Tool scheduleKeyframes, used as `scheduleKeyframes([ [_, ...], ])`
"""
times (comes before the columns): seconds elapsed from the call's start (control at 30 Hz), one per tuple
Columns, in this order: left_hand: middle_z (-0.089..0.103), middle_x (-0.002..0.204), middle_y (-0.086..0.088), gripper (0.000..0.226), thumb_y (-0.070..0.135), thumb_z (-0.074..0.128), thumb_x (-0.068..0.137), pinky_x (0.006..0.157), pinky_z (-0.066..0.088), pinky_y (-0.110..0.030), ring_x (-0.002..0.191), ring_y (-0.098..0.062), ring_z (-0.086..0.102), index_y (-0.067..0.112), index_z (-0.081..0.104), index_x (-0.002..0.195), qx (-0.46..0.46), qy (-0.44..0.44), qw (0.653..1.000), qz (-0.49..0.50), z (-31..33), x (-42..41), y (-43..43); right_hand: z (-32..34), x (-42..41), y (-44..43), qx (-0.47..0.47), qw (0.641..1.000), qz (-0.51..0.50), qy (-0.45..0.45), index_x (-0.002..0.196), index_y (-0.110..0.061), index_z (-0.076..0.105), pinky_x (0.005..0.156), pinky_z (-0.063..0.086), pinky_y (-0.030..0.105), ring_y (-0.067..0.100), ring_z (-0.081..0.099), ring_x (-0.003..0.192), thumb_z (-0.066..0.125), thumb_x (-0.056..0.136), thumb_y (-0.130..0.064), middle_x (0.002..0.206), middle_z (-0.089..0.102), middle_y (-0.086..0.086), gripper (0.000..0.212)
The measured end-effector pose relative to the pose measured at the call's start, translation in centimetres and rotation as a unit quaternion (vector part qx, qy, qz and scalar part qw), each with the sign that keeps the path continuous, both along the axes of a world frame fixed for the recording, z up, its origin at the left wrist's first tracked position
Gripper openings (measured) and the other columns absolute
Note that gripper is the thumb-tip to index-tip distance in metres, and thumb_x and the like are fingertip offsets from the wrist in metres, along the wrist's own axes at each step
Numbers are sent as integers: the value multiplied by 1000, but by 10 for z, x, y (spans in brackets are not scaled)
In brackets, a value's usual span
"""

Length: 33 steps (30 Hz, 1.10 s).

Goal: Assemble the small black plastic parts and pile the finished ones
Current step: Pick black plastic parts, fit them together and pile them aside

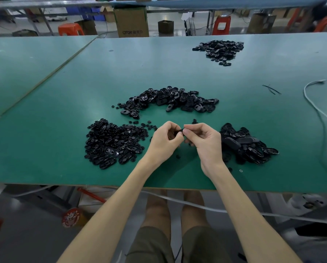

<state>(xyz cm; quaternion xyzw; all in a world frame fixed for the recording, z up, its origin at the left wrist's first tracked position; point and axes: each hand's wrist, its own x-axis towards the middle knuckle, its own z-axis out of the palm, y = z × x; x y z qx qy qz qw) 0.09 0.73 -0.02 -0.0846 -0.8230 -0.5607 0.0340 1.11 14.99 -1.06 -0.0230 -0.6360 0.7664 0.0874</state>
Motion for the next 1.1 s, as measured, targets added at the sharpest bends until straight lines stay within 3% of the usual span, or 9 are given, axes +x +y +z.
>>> scheduleKeyframes([
  [0.2, 68, 85, -12, 7, 14, 60, 97, 60, 43, -24, 66, -14, 52, 16, 56, 92, -29, 8, 1000, 0, -5, -2, 2, 0, 2, 0, 14, 1000, -8, -2, 89, -14, 78, 60, 49, 20, 14, 65, 65, 79, 87, 0, 75, 75, 2, 14],
  [0.3, 62, 79, -1, 9, 15, 59, 98, 57, 39, -16, 60, -6, 44, 18, 54, 91, -41, 14, 999, 3, -6, -2, 4, 1, 0, 0, 13, 1000, -14, -2, 90, -12, 78, 59, 48, 19, 12, 64, 64, 79, 87, 0, 74, 75, 1, 13],
  [0.53, 69, 75, -2, 3, 17, 65, 100, 64, 48, -23, 64, -13, 61, 15, 65, 98, -17, 23, 1000, -13, -3, -1, -3, 0, 3, 0, -6, 1000, -20, -2, 94, -11, 77, 59, 48, 20, 11, 64, 62, 77, 89, 0, 74, 73, -1, 11],
  [0.73, 70, 73, -4, 9, 13, 68, 98, 66, 50, -24, 62, -12, 62, 5, 68, 102, 19, 22, 1000, -9, 0, 1, -3, 1, 3, 0, -4, 1000, -20, 2, 99, -11, 75, 60, 49, 22, 10, 63, 65, 75, 92, -3, 76, 74, -4, 11],
  [0.83, 68, 78, 1, 4, 14, 68, 97, 64, 49, -27, 63, -10, 58, 10, 68, 99, 4, 34, 999, 8, -2, 0, -2, 1, 3, 0, 9, 1000, -17, 2, 99, -10, 74, 59, 48, 22, 10, 63, 65, 74, 92, -2, 75, 74, -4, 10],
  [0.93, 63, 77, 9, 2, 15, 68, 97, 60, 39, -16, 58, 0, 49, 17, 66, 96, -11, 42, 999, 21, -4, -1, -2, 1, 2, -1, 19, 1000, -13, -1, 98, -11, 74, 59, 49, 22, 9, 64, 64, 75, 92, -2, 77, 74, -3, 10],
  [1.1, 68, 83, 11, 5, 17, 71, 96, 64, 45, -21, 66, -2, 56, 21, 68, 94, -6, 59, 997, 46, -5, -3, 0, 0, 0, -1, 24, 999, -24, 3, 105, -14, 74, 62, 52, 23, 12, 69, 71, 71, 96, -4, 88, 77, -2, 14],
])
